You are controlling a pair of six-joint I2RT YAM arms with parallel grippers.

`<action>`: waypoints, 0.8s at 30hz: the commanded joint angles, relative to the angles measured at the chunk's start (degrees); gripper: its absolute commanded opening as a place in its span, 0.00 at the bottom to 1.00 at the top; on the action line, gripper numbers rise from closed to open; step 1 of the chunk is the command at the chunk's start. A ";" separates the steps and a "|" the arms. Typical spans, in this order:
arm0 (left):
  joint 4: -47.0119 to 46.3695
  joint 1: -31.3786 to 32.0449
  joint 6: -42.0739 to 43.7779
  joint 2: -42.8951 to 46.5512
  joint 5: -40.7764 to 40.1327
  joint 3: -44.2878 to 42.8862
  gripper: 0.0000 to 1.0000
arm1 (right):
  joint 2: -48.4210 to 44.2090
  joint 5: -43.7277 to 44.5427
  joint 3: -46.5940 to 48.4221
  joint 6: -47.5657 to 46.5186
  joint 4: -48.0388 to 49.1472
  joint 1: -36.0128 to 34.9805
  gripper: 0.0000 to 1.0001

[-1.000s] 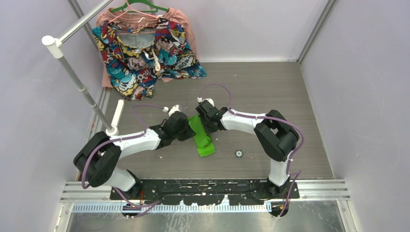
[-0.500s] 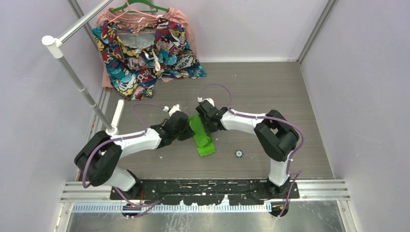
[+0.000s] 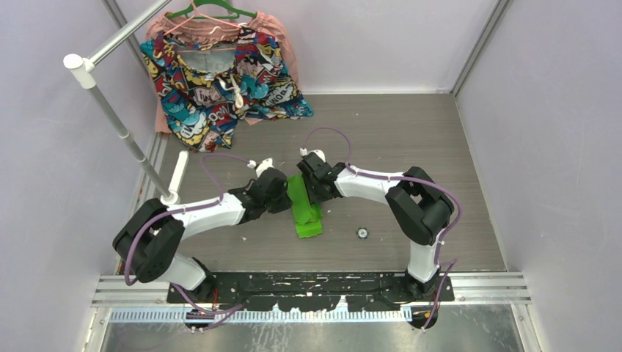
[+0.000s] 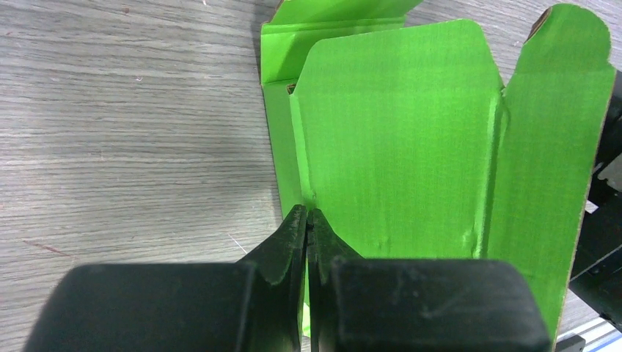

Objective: Fold the paper box
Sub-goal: Fold the paper box at the center of the board.

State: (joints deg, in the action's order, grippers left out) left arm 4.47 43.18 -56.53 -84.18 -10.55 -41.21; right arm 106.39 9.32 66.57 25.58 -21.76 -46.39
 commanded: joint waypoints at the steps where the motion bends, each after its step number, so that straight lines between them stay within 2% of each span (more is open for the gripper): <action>1: -0.76 0.45 0.98 0.76 -1.58 -2.14 0.03 | -0.94 -3.35 -0.35 0.58 -3.31 -0.78 0.33; 6: -1.57 0.19 1.07 0.32 -1.67 -1.78 0.03 | -1.75 -4.49 0.02 1.11 -2.81 -0.74 0.23; 11: -2.87 -0.09 1.25 -0.03 -1.67 -1.06 0.03 | -1.64 -4.53 0.59 1.95 -3.74 -0.81 0.16; 24: -6.81 -0.29 0.81 -1.19 -0.75 1.07 0.03 | 0.45 -0.85 3.90 4.66 -8.97 -1.41 0.07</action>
State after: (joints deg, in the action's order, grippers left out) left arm 2.02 43.05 -56.12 -84.60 -10.90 -40.82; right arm 106.37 7.20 68.18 28.64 -27.55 -46.96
